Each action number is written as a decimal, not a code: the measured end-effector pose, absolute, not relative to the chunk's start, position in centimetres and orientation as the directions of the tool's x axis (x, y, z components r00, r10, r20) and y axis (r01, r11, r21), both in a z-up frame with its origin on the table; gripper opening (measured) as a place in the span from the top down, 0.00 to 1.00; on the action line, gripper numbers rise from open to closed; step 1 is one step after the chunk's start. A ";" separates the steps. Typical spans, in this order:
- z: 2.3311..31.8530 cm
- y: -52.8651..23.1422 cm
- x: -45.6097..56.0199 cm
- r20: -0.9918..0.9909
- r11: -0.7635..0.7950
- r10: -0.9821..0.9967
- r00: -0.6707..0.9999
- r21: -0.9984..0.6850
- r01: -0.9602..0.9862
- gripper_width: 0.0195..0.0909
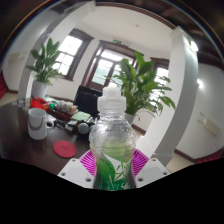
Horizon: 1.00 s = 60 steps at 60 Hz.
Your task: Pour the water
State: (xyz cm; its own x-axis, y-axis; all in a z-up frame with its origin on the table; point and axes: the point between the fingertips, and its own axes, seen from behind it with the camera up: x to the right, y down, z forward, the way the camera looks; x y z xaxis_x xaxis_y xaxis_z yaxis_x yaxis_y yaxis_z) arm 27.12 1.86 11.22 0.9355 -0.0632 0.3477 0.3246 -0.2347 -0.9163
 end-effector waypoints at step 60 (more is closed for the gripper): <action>17.6 16.3 8.8 0.760 -0.057 0.026 -0.649 0.649 0.758 0.75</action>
State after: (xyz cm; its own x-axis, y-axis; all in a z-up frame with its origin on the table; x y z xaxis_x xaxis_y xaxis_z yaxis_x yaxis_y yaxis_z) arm 8.84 16.32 17.63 -0.6492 0.0260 0.7602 0.7582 -0.0574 0.6495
